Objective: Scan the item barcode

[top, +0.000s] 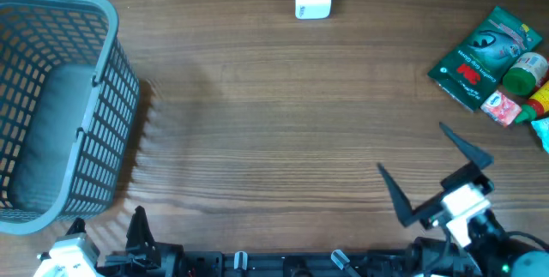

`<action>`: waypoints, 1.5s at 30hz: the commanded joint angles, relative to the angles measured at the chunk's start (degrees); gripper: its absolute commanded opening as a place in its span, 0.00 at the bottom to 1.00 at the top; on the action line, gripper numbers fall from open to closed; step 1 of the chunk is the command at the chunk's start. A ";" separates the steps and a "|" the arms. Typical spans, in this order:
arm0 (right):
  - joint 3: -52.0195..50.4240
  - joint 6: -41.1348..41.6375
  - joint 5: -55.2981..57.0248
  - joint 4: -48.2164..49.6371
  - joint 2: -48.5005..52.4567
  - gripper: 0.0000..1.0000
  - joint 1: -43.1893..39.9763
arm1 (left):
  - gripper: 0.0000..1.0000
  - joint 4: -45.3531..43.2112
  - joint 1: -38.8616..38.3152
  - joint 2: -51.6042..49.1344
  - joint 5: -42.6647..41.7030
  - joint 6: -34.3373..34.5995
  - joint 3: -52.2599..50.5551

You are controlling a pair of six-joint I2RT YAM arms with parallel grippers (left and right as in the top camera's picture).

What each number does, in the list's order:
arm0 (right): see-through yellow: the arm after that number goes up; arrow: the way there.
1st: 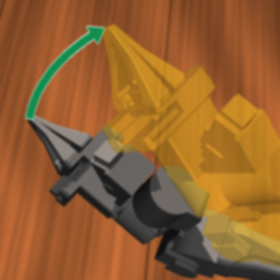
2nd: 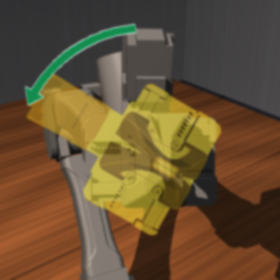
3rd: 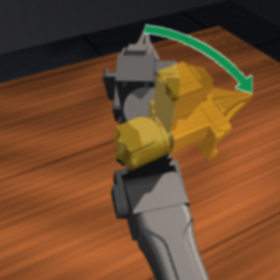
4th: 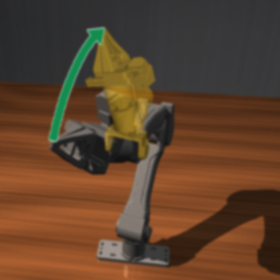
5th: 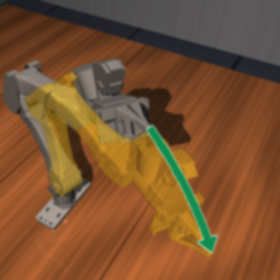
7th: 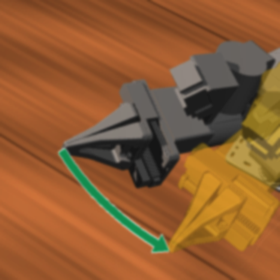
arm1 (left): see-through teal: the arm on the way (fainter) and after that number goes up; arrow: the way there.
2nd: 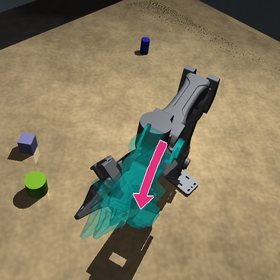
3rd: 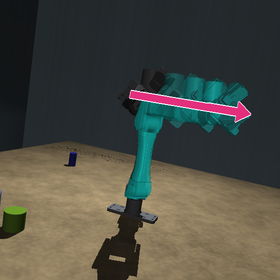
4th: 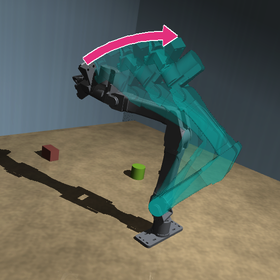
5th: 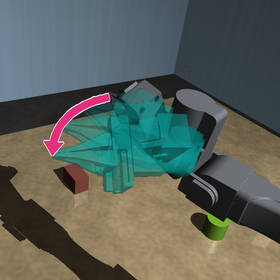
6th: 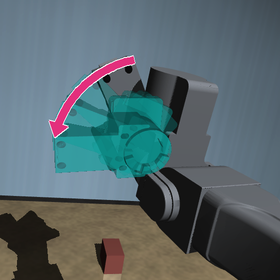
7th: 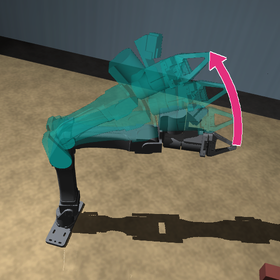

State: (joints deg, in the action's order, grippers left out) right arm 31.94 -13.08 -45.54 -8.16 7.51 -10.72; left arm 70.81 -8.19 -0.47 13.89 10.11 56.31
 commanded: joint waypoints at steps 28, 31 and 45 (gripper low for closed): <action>-31.67 25.29 31.61 34.38 -7.32 1.00 5.42 | 1.00 -0.04 0.33 0.20 0.72 -0.70 0.15; -31.67 25.27 33.33 29.57 -7.32 1.00 5.42 | 1.00 -0.07 0.33 0.20 0.72 -0.70 0.15; -31.69 25.29 34.82 8.90 -7.32 1.00 5.42 | 1.00 -0.07 0.33 0.20 0.74 -0.70 0.15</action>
State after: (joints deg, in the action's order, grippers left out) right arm 0.36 11.75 -11.62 2.46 0.78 -5.65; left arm 70.81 -8.19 -0.47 13.89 10.11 56.31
